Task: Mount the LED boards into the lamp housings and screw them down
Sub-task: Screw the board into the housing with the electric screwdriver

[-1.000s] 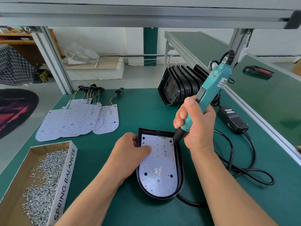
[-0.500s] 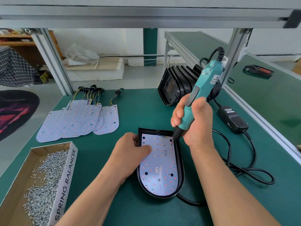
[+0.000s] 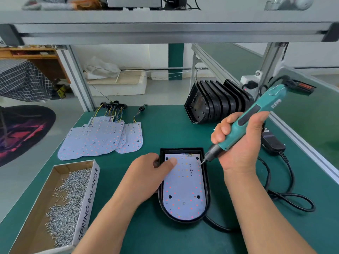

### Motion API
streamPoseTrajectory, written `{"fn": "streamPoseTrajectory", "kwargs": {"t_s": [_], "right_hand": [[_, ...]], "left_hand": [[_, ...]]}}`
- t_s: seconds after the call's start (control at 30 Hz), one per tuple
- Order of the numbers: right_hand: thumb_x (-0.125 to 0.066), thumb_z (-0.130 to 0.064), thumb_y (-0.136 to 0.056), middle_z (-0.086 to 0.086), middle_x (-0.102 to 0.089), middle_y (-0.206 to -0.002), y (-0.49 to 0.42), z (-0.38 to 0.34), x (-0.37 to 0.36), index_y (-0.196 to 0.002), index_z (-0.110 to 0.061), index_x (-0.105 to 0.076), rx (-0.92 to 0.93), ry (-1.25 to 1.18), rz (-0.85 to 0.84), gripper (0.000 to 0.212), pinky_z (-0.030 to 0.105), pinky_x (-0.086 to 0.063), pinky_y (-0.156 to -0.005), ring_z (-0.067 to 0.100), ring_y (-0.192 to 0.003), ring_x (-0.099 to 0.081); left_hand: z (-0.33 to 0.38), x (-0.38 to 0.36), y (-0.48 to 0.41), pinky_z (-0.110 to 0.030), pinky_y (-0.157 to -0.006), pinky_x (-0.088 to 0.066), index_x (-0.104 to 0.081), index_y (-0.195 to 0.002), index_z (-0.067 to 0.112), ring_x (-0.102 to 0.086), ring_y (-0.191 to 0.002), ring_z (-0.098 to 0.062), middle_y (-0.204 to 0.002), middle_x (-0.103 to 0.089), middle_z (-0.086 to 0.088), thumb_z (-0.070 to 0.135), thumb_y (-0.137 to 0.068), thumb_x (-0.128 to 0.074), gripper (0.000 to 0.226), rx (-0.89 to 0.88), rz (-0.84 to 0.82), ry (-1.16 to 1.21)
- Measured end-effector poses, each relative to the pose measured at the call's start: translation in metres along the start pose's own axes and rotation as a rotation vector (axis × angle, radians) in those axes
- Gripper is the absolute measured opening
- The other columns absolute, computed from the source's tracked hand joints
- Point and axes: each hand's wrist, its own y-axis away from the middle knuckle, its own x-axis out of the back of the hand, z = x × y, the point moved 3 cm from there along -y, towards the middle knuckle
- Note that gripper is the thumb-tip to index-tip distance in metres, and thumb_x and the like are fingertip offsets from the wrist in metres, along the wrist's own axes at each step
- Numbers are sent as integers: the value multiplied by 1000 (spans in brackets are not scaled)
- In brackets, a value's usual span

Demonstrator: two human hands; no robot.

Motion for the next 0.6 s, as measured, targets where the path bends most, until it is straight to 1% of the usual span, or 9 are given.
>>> {"fn": "streamPoseTrajectory", "kwargs": {"t_s": [0.1,0.17,0.27,0.33,0.4,0.47,0.5,0.53,0.6], "right_hand": [[-43,-85,-89,-2,-46,-64,-2,6,6,-79,-19,-56,-36,-65,93,69,26,-36,-51,15,-51,-42],[-36,-81,-95,-3,-44,-67,-4,7,10,-81,-19,-56,-40,-112,132,67,26,-36,-51,14,-53,-41],[-39,-79,-96,-4,-44,-69,-6,5,17,-83,-19,-58,-32,-183,175,65,24,-38,-53,12,-55,-42],[-42,-79,-97,-4,-44,-71,-7,3,19,-83,-18,-58,-26,-211,188,64,24,-39,-54,12,-56,-42],[-44,-79,-96,-4,-43,-72,-7,2,19,-83,-18,-58,-23,-224,193,64,24,-39,-54,12,-57,-42],[-45,-79,-96,-3,-44,-72,-7,3,18,-83,-18,-58,-26,-218,199,64,24,-39,-54,12,-57,-42],[-46,-78,-96,-3,-44,-72,-7,4,18,-83,-18,-59,-29,-216,199,63,24,-39,-53,12,-57,-42],[-47,-78,-96,-3,-44,-72,-7,5,18,-83,-18,-59,-33,-215,200,63,24,-39,-54,12,-57,-42],[-49,-78,-95,-3,-45,-72,-8,6,19,-83,-18,-60,-35,-213,206,62,24,-39,-54,12,-57,-43]], "left_hand": [[-2,19,6,-43,-71,-63,-71,-86,27,-71,-62,-14,-71,-72,10,56,-100,-59,34,-50,163,-61],[-6,39,11,-34,-63,-57,-69,-83,29,-67,-55,-9,-70,-72,15,47,-102,-55,30,-82,300,-102],[-35,86,20,-30,-55,-54,-66,-90,35,-62,-52,-21,-62,-66,8,56,-92,-44,30,-80,559,-361],[-78,121,24,-37,-54,-59,-68,-92,44,-63,-52,-26,-59,-64,9,60,-87,-48,26,-7,635,-394],[-139,141,22,-43,-51,-59,-68,-88,43,-63,-52,-28,-57,-62,11,58,-83,-50,25,62,605,-401],[-204,146,14,-45,-58,-60,-66,-82,41,-67,-59,-24,-64,-64,14,56,-78,-49,23,96,536,-486],[-224,145,11,-47,-62,-61,-66,-78,46,-68,-61,-23,-66,-66,15,53,-74,-54,15,100,516,-510],[-236,143,8,-45,-63,-61,-66,-77,52,-68,-61,-19,-65,-67,17,49,-70,-59,10,104,495,-541],[-236,140,2,-35,-58,-58,-65,-80,63,-64,-56,-5,-63,-66,28,46,-68,-65,21,103,467,-650]]}}
